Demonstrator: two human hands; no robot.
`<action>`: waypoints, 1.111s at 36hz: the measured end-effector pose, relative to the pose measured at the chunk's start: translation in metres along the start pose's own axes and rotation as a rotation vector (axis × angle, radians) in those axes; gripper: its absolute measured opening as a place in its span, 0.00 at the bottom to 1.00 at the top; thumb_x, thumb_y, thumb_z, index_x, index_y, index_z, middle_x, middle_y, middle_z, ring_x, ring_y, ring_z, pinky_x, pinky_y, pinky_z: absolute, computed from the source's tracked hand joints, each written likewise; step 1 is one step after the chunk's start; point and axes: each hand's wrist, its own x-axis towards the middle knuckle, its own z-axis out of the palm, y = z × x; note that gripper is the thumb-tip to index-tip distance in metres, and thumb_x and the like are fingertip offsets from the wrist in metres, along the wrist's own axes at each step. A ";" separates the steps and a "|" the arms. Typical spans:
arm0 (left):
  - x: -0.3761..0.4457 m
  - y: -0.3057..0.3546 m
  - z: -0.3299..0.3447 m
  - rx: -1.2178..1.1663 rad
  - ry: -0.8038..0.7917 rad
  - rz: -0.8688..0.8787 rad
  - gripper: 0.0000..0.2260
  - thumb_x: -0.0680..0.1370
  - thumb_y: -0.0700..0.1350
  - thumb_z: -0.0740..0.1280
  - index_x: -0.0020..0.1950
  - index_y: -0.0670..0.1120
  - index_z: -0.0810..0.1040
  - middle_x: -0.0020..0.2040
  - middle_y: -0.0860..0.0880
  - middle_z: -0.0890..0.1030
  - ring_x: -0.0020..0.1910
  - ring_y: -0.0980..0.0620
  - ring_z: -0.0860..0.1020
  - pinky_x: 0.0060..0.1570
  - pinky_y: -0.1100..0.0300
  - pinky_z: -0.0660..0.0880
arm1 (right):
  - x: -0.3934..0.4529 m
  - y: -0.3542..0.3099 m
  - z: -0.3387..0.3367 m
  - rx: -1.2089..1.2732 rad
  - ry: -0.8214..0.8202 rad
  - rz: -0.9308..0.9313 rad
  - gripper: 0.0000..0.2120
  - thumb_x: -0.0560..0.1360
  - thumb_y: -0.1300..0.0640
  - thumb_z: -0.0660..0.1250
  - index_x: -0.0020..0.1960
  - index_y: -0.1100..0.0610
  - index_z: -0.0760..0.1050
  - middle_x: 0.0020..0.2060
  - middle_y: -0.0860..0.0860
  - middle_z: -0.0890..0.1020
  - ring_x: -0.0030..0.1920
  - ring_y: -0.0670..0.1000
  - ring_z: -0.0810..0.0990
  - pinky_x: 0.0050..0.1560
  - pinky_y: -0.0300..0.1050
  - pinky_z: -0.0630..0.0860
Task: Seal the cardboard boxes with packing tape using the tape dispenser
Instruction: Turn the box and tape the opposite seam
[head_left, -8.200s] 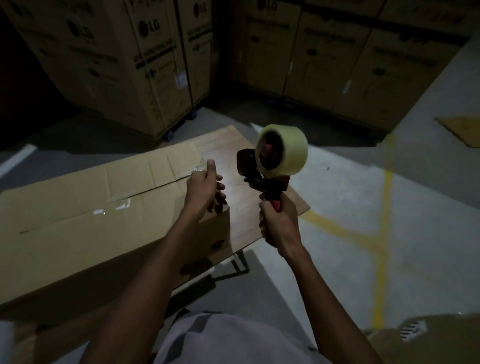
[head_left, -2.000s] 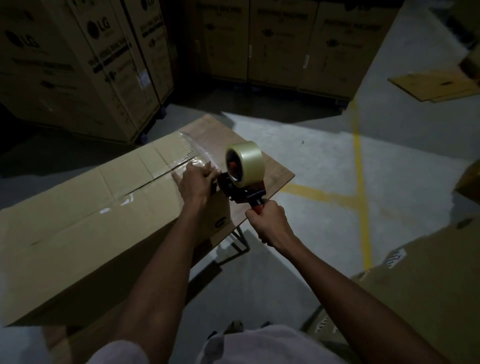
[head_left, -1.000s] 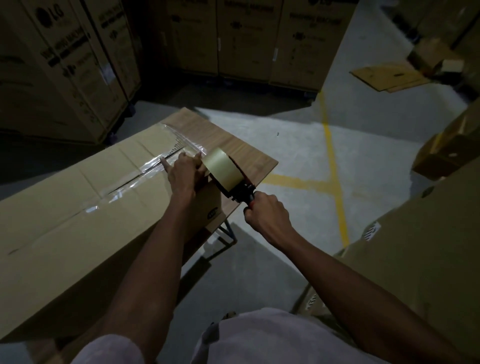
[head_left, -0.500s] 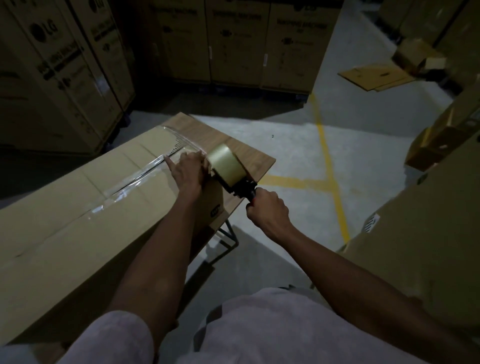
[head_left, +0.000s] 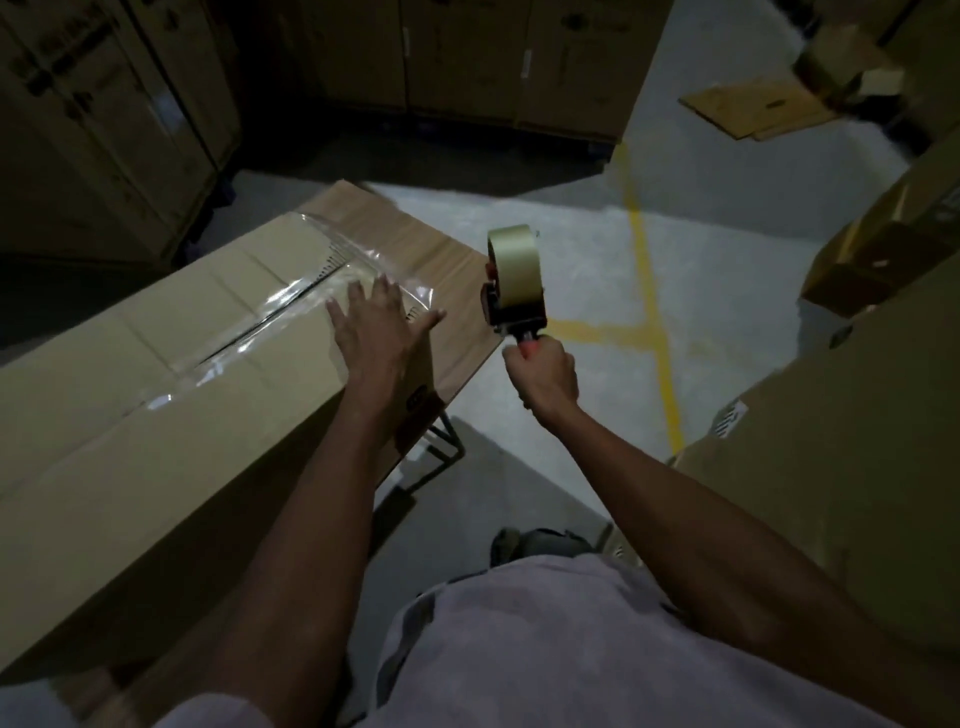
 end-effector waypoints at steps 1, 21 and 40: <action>-0.001 0.003 0.001 0.014 0.009 -0.008 0.39 0.77 0.71 0.60 0.80 0.47 0.65 0.80 0.45 0.64 0.80 0.41 0.58 0.77 0.36 0.51 | 0.008 -0.006 0.004 0.001 0.007 0.011 0.19 0.75 0.39 0.62 0.47 0.56 0.75 0.45 0.60 0.83 0.44 0.63 0.83 0.42 0.53 0.79; 0.014 0.027 0.000 0.145 -0.339 -0.195 0.39 0.84 0.55 0.61 0.82 0.39 0.42 0.83 0.39 0.43 0.82 0.39 0.43 0.78 0.46 0.39 | 0.161 -0.028 0.139 -0.329 -0.400 -0.069 0.23 0.83 0.58 0.64 0.75 0.64 0.65 0.71 0.64 0.72 0.73 0.65 0.70 0.72 0.57 0.68; 0.085 -0.056 -0.009 -0.047 0.468 -0.528 0.17 0.85 0.47 0.58 0.71 0.44 0.75 0.68 0.43 0.77 0.71 0.41 0.71 0.69 0.46 0.65 | 0.098 -0.098 0.052 -0.028 -0.858 -0.368 0.46 0.78 0.42 0.73 0.84 0.49 0.49 0.73 0.51 0.71 0.73 0.53 0.71 0.72 0.57 0.72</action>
